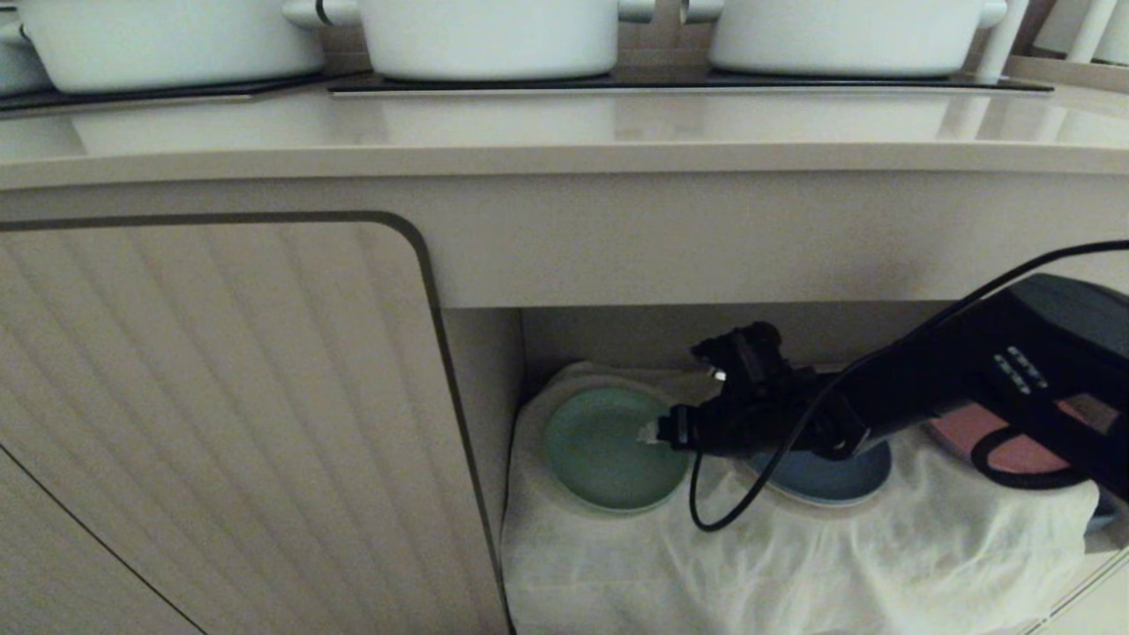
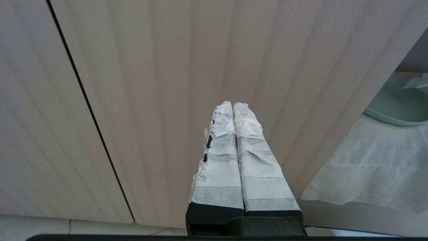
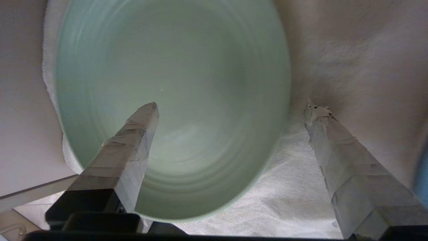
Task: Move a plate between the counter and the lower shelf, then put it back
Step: Pick up the plate in the cupboard
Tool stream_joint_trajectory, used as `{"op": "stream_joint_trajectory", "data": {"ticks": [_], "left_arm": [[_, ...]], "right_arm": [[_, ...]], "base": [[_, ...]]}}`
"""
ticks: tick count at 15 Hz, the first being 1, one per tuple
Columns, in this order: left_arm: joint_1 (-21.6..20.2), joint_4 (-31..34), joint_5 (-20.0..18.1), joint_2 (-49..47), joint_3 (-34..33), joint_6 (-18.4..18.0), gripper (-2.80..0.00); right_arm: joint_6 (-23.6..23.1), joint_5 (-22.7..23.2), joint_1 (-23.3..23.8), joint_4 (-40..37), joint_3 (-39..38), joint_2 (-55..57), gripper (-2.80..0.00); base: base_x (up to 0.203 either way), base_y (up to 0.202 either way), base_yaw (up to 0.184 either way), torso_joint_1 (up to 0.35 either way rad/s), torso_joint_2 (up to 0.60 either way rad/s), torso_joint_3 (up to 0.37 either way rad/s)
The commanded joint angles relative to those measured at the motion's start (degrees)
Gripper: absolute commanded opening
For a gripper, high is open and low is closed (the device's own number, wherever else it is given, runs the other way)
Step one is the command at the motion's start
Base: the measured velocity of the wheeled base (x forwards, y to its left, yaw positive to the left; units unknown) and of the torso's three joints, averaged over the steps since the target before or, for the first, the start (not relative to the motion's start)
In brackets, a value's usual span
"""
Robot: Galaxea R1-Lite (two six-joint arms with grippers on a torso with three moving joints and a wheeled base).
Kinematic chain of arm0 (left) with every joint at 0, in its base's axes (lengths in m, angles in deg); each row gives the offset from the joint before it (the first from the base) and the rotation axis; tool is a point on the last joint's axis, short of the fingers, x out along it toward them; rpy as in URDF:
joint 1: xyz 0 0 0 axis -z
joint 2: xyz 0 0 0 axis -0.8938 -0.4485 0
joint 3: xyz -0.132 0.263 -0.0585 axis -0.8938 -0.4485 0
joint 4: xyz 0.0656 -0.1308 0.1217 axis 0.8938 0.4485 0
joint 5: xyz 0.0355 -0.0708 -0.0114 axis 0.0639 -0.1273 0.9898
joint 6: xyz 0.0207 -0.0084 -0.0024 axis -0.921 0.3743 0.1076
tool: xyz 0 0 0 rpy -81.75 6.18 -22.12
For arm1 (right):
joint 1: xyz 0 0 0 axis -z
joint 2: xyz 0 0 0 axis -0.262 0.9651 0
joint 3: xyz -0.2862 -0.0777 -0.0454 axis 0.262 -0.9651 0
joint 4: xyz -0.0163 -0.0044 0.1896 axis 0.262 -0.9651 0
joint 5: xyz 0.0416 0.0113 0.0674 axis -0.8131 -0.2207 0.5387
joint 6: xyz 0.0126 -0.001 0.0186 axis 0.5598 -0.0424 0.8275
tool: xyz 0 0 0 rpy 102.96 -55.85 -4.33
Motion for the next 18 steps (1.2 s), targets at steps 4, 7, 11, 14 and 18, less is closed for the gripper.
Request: {"op": "stream_joint_trajectory", "data": {"ticks": [4, 7, 11, 14, 18], "left_arm": [[0.0, 0.0, 0.0, 0.0, 0.0, 0.1, -2.80], [0.0, 0.0, 0.0, 0.0, 0.0, 0.1, -2.80], [0.0, 0.0, 0.0, 0.0, 0.1, 0.1, -2.80], [0.0, 0.0, 0.0, 0.0, 0.0, 0.1, -2.80], [0.0, 0.0, 0.0, 0.0, 0.1, 0.1, -2.80]], "right_arm": [[0.6, -0.2, -1.3, 0.6, 0.3, 1.5, 0.00], [0.7, -1.3, -1.3, 0.5, 1.2, 2.4, 0.00], [0.8, -1.7, -1.9, 0.3, 2.6, 3.4, 0.00], [1.9, -1.7, -2.3, 0.4, 3.2, 3.6, 0.00], [3.4, -1.7, -2.8, -0.1, 3.9, 3.3, 0.00]], "base": [[0.000, 0.000, 0.000, 0.000, 0.00, 0.000], [0.000, 0.000, 0.000, 0.000, 0.00, 0.000], [0.000, 0.000, 0.000, 0.000, 0.00, 0.000], [0.000, 0.000, 0.000, 0.000, 0.00, 0.000], [0.000, 0.000, 0.000, 0.000, 0.00, 0.000]]}}
